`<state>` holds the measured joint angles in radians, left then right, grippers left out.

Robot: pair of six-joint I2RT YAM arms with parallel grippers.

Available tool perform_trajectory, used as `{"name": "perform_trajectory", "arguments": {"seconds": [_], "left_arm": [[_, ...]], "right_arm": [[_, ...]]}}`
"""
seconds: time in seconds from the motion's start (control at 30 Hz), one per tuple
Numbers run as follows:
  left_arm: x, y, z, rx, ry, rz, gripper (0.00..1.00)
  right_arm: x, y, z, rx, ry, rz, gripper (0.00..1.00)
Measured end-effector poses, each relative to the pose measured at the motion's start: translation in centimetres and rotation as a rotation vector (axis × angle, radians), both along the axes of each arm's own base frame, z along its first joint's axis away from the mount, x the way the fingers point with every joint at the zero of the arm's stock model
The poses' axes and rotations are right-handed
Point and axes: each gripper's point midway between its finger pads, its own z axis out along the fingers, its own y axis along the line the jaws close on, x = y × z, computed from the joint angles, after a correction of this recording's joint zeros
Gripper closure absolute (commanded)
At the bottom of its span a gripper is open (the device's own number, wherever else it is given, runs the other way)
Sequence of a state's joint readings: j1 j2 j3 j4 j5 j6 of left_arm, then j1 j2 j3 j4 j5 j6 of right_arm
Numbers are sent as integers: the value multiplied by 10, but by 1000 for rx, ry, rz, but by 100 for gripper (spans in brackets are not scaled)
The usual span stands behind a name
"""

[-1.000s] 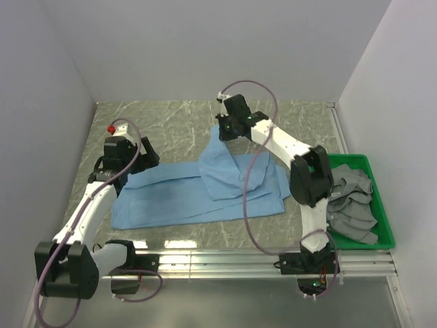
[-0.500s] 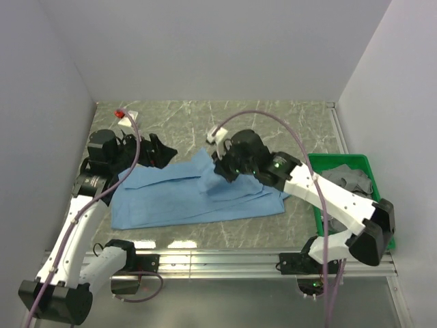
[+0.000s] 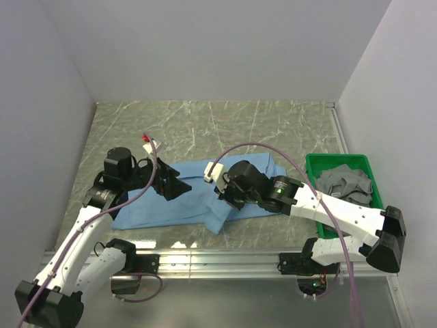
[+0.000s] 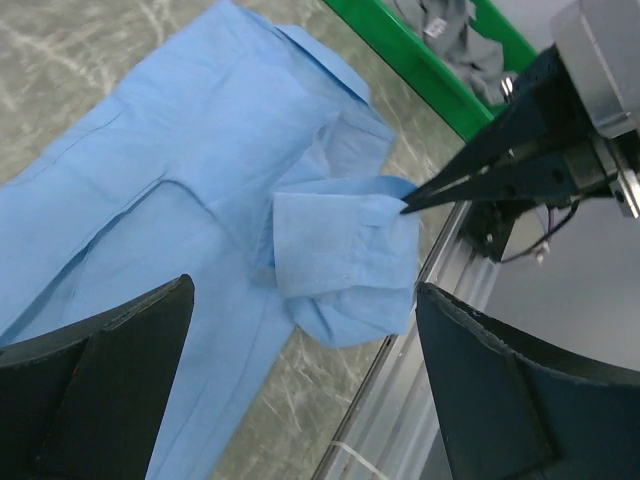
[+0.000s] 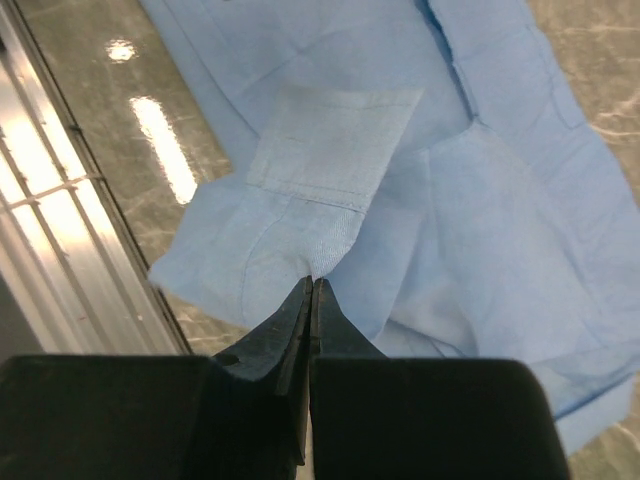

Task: Fold and stack the long sleeve shirts
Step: Fold the shirt

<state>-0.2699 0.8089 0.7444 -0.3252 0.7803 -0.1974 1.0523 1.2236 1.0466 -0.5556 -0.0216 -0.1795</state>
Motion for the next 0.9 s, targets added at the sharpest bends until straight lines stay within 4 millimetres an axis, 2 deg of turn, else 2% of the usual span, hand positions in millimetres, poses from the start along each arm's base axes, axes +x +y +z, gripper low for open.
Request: {"name": "perform_trajectory", "arguments": {"seconds": [0.13, 0.3, 0.53, 0.6, 0.9], "left_arm": [[-1, -15, -11, 45, -20, -106, 1], [11, -26, -20, 96, -53, -201, 1], [18, -45, -20, 55, -35, -352, 1], [17, -49, -20, 35, -22, -386, 1], [0, -61, -6, -23, -52, -527, 1]], "right_arm": [[0, -6, 4, -41, -65, 1, 100], [2, -11, 20, -67, -150, 12, 100], [-1, -18, 65, 48, -263, 49, 100], [-4, -18, 73, 76, -276, 66, 100], [-19, -5, 70, 93, -252, 183, 100]]}}
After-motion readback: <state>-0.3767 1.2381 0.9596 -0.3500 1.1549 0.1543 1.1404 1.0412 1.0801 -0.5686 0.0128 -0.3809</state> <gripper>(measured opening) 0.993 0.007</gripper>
